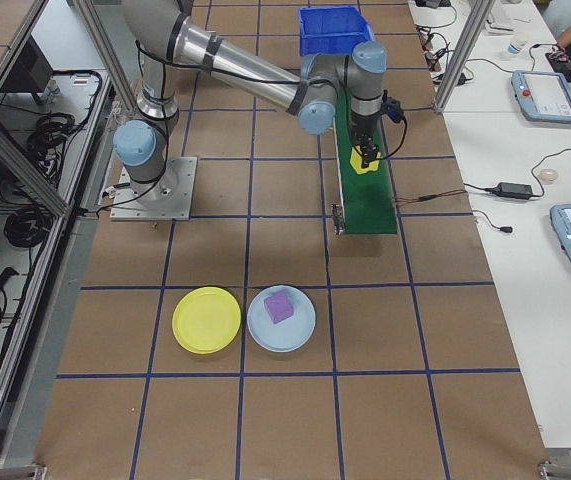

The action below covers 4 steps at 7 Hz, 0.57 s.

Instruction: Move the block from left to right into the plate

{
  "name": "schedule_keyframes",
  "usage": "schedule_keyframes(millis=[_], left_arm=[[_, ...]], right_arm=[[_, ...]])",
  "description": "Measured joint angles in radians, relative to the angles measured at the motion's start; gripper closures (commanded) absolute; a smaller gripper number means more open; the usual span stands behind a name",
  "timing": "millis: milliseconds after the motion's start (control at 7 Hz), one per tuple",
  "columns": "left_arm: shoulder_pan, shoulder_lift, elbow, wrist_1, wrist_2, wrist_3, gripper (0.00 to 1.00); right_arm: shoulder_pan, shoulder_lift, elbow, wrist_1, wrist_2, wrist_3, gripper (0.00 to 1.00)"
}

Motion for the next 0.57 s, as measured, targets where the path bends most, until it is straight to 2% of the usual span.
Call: schedule_keyframes(millis=[286, 571], left_arm=[[0.000, 0.000, 0.000, 0.000, 0.000, 0.000, 0.00], [0.000, 0.000, 0.000, 0.000, -0.001, 0.000, 0.00]], right_arm=[[-0.318, -0.082, 0.151, 0.034, -0.062, -0.254, 0.82], [-0.575, -0.102, 0.254, 0.037, -0.111, -0.397, 0.82]])
